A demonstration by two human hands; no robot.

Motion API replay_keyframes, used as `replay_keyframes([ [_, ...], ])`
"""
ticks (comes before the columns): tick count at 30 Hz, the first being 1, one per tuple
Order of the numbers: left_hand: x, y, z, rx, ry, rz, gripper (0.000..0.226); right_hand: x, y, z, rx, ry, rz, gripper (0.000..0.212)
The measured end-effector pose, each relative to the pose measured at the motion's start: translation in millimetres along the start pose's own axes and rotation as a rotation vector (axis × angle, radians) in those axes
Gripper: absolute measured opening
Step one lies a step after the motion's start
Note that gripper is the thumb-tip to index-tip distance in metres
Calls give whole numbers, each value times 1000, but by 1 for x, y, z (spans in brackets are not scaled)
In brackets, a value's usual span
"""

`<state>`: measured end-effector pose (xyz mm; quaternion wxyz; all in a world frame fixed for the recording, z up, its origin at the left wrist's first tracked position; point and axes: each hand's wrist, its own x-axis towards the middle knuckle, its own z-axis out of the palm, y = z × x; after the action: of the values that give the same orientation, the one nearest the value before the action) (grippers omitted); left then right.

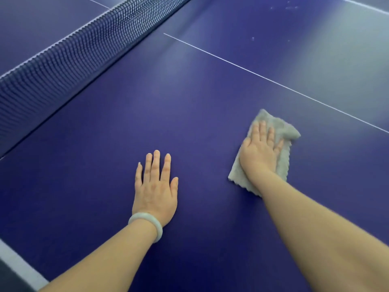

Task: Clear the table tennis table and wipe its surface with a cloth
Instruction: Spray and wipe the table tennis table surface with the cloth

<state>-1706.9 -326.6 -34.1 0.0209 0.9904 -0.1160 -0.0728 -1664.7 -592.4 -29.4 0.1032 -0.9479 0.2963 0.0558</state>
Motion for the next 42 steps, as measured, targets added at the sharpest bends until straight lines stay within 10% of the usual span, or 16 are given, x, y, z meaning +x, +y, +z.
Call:
replay_keyframes([
  [8,-1,0,-5,10,-30,-2,64,-79,21,5,-156,-175,-1060,54],
  [16,-1,-1,-2,1,-25,-10,64,-20,53,-2,-56,8,-142,55],
  [22,-2,-3,-1,-4,-16,-2,61,-149,19,23,-150,-82,-857,54],
  [34,-41,-37,-8,-132,-48,99,60,-185,51,24,-131,-73,-603,57],
  [42,-127,-112,9,-42,18,-270,76,-187,52,25,-120,-60,-546,57],
])
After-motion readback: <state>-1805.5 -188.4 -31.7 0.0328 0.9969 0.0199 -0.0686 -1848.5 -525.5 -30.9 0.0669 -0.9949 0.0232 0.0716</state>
